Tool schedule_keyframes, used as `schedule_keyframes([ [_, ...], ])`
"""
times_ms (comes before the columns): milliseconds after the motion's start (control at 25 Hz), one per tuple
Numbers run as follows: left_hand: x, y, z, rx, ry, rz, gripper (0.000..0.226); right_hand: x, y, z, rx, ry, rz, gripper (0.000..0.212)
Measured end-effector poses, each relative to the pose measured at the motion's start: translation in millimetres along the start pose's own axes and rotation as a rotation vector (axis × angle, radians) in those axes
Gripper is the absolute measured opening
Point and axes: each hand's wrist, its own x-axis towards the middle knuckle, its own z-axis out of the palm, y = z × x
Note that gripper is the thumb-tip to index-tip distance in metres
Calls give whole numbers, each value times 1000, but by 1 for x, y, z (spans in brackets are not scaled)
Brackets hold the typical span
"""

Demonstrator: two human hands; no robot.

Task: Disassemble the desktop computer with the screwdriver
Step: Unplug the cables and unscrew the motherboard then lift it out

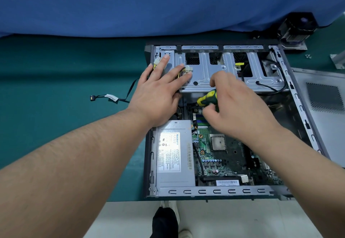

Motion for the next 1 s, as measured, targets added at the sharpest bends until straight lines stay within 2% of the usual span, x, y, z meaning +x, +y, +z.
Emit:
schedule_keyframes([
  [120, 0, 0, -1, -3, 0, 1, 58, 0, 0, 0, -39, 41, 72, 35],
  [200, 0, 1, -2, -2, 1, -1, 58, 1, 1, 0, -58, 21, 39, 35],
  [280, 0, 1, -2, -1, 1, -2, 58, 2, 3, 0, 70, -18, -32, 24],
  [360, 0, 1, -2, -3, 2, 0, 57, 2, 4, 2, 168, -25, -32, 29],
  [600, 0, 1, -2, -3, 2, 2, 58, 0, 5, 11, 242, 99, 8, 25],
  [880, 0, 1, -2, 2, 4, 0, 59, -6, 12, 22, 250, 162, 60, 35],
  [1000, 0, 1, -2, 5, -1, 0, 59, -8, 14, 23, 262, 197, 21, 34],
])
